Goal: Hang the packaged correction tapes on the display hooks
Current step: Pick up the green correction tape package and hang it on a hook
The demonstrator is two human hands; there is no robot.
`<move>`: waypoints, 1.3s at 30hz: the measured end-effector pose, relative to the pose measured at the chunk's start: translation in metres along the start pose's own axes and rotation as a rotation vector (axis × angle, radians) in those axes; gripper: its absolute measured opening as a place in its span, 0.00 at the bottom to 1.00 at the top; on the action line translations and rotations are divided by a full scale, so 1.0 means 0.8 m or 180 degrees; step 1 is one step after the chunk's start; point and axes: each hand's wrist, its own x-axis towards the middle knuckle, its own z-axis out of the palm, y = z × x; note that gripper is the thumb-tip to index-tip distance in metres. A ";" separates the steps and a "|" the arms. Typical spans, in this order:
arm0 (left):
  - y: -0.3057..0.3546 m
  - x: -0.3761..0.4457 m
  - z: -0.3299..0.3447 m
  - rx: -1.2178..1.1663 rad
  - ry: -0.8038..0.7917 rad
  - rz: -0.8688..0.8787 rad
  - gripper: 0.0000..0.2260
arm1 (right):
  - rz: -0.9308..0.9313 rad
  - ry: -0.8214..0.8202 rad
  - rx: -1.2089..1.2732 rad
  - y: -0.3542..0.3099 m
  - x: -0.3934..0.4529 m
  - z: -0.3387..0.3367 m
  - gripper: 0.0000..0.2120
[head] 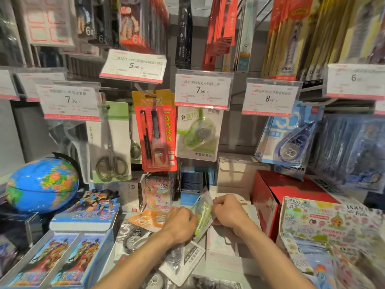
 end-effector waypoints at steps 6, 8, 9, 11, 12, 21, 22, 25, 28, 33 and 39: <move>0.005 -0.007 -0.013 -0.0705 -0.0017 -0.0093 0.09 | 0.0262 -0.0096 0.0687 -0.010 -0.016 -0.017 0.13; 0.004 -0.008 -0.021 -0.0866 0.0090 -0.0022 0.08 | 0.0228 -0.0068 0.0819 -0.010 -0.023 -0.027 0.13; 0.004 -0.009 -0.025 -0.0965 0.0162 -0.0010 0.07 | 0.0213 -0.0068 0.0897 -0.010 -0.027 -0.032 0.13; 0.005 -0.010 -0.032 -0.1380 0.0269 -0.0132 0.09 | 0.0204 -0.0109 0.1035 -0.009 -0.038 -0.042 0.13; 0.005 -0.010 -0.035 -0.1702 0.0299 -0.0212 0.11 | 0.0206 -0.0145 0.1083 -0.008 -0.042 -0.045 0.14; 0.004 -0.034 -0.059 -0.2633 0.0494 -0.0263 0.15 | 0.0013 -0.0447 0.0867 0.001 -0.067 -0.042 0.19; 0.003 -0.039 -0.060 -0.2620 0.0508 -0.0216 0.15 | -0.0006 -0.0435 0.0822 0.000 -0.069 -0.041 0.19; -0.002 -0.049 -0.066 -0.2528 0.0604 -0.0030 0.13 | 0.0008 -0.0414 0.0849 -0.004 -0.075 -0.036 0.16; -0.004 -0.061 -0.076 -0.2451 0.0615 0.0110 0.12 | 0.0027 -0.0450 0.1000 -0.010 -0.083 -0.032 0.09; 0.004 -0.083 -0.091 -0.2196 0.0556 0.0383 0.12 | -0.0118 -0.0751 0.1188 -0.015 -0.099 -0.037 0.15; 0.025 -0.098 -0.107 -0.1832 0.0597 0.0672 0.11 | -0.0351 -0.0924 0.1304 -0.018 -0.113 -0.059 0.17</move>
